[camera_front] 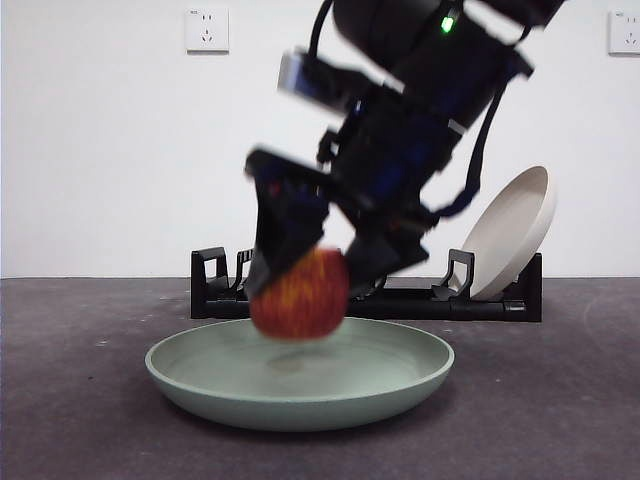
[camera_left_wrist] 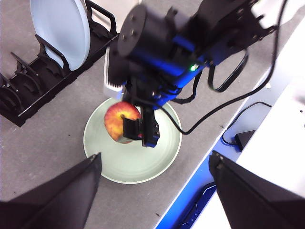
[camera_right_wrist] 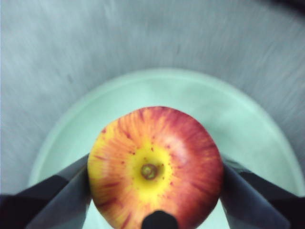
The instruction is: Take the green plate from the plate rack,put the plate on the table,take the apple from the table,put the apple in the plate
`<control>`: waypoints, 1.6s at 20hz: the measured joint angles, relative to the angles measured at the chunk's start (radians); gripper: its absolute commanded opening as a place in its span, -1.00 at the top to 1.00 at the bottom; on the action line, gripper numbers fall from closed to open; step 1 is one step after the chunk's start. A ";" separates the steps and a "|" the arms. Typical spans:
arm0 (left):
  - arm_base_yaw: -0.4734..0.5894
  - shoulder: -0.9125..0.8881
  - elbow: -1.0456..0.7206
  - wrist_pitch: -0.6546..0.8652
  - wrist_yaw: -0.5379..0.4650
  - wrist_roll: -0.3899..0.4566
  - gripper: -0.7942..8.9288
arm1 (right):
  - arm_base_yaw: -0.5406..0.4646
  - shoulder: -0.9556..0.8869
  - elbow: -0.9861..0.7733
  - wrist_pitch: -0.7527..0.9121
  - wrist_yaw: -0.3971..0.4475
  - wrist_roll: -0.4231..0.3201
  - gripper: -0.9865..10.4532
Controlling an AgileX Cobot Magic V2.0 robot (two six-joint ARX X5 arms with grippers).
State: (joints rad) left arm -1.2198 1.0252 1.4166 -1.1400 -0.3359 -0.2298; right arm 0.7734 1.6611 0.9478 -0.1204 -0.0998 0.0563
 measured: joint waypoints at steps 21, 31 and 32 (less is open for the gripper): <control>0.000 0.000 0.000 -0.019 0.000 0.000 0.06 | 0.065 0.000 0.004 -0.075 0.077 0.000 -0.13; 0.000 0.000 0.000 -0.046 0.000 0.000 0.06 | 0.065 -0.553 0.004 -0.536 0.072 0.000 -0.11; 0.000 0.000 0.000 -0.054 0.002 0.000 0.06 | 0.065 -0.592 0.004 -0.583 0.065 0.001 -0.10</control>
State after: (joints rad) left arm -1.2198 1.0252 1.4166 -1.1942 -0.3344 -0.2298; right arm 0.8383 1.0695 0.9516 -0.7029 -0.0349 0.0570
